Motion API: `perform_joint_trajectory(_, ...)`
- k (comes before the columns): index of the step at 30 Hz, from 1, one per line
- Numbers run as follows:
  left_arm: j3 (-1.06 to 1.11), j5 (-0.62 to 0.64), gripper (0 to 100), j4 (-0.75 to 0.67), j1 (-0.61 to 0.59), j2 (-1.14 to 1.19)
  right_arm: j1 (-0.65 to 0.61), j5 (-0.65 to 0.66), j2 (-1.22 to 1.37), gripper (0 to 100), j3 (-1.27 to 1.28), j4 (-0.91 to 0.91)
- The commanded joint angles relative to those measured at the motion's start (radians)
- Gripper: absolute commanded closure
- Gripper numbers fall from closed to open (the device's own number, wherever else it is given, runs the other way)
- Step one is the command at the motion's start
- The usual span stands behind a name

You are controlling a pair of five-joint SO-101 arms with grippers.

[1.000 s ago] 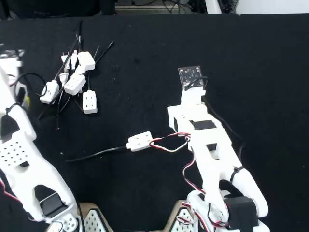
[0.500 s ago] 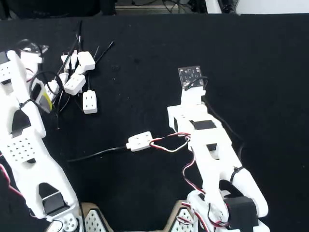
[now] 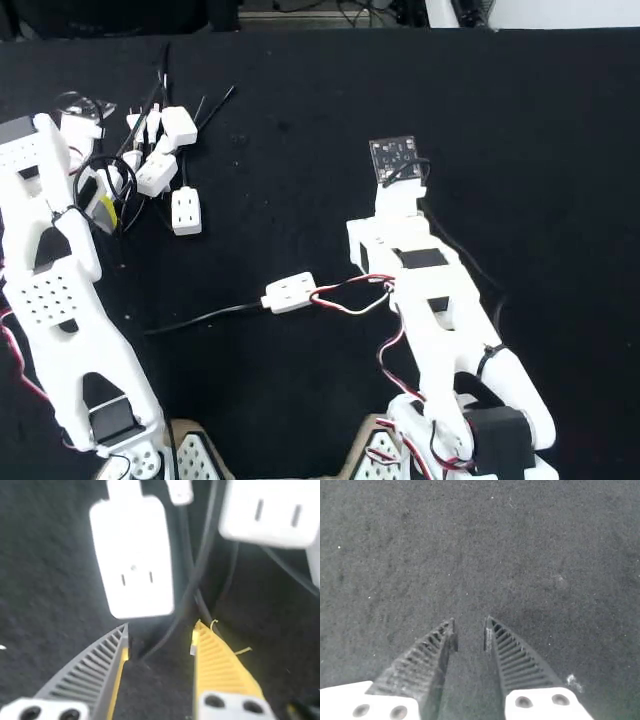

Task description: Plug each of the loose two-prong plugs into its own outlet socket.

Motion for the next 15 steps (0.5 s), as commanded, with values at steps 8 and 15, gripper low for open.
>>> perform_joint_trajectory(8, -0.008, -0.008, 96, -0.025, -0.005, -0.026, 0.015, 0.0, 0.007, 91.0, -0.012, -0.031)
perform_joint_trajectory(15, -0.005, -0.012, 97, 0.037, -0.033, -0.023, 0.015, 0.0, 0.007, 91.0, -0.012, -0.031)
